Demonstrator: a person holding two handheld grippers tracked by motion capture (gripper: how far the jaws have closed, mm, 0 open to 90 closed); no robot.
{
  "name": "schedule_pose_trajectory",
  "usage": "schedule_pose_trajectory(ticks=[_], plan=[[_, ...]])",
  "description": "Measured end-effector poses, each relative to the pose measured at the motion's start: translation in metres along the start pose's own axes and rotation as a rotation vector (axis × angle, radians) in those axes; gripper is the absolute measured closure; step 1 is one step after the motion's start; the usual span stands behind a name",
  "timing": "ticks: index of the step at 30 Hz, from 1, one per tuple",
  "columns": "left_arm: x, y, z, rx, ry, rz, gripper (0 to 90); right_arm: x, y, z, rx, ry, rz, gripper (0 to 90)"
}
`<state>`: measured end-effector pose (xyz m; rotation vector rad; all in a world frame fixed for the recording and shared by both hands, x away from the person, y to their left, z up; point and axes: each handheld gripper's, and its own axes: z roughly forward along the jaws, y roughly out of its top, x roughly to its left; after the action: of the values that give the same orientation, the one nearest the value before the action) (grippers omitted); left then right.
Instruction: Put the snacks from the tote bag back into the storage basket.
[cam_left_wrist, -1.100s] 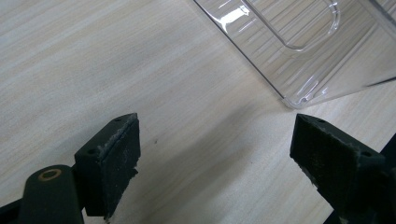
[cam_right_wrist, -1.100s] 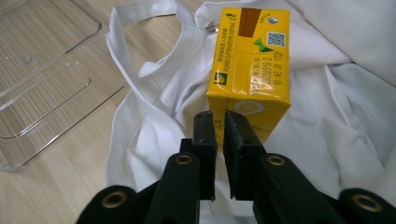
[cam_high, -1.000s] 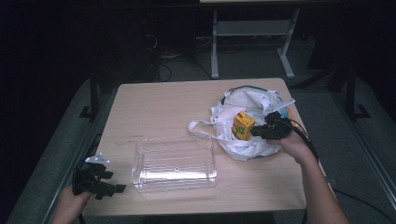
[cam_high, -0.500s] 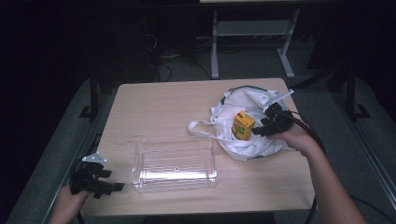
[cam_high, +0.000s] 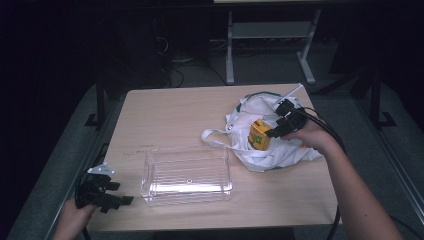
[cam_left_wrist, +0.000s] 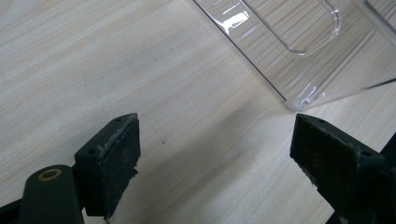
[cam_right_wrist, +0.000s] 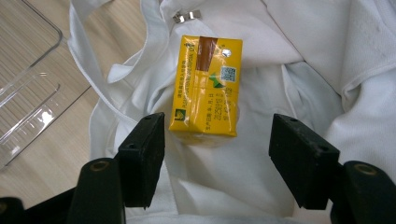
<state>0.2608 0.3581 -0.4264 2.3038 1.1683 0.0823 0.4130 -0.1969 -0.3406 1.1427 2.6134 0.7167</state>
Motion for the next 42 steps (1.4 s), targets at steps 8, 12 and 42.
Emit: schedule_pose_trajectory(ticks=[8, 12, 42], plan=[[0.001, -0.001, -0.002, -0.009, 0.004, -0.004, 16.0, 0.000, 0.018, 0.006, 0.039, 0.013, -0.023, 34.4], [0.001, -0.001, -0.003, -0.011, 0.000, 0.001, 16.0, 0.000, 0.028, 0.012, 0.060, 0.023, -0.025, 34.2], [0.000, -0.001, -0.005, -0.021, -0.008, 0.001, 16.0, -0.001, 0.041, 0.064, 0.178, 0.018, -0.011, 38.0]])
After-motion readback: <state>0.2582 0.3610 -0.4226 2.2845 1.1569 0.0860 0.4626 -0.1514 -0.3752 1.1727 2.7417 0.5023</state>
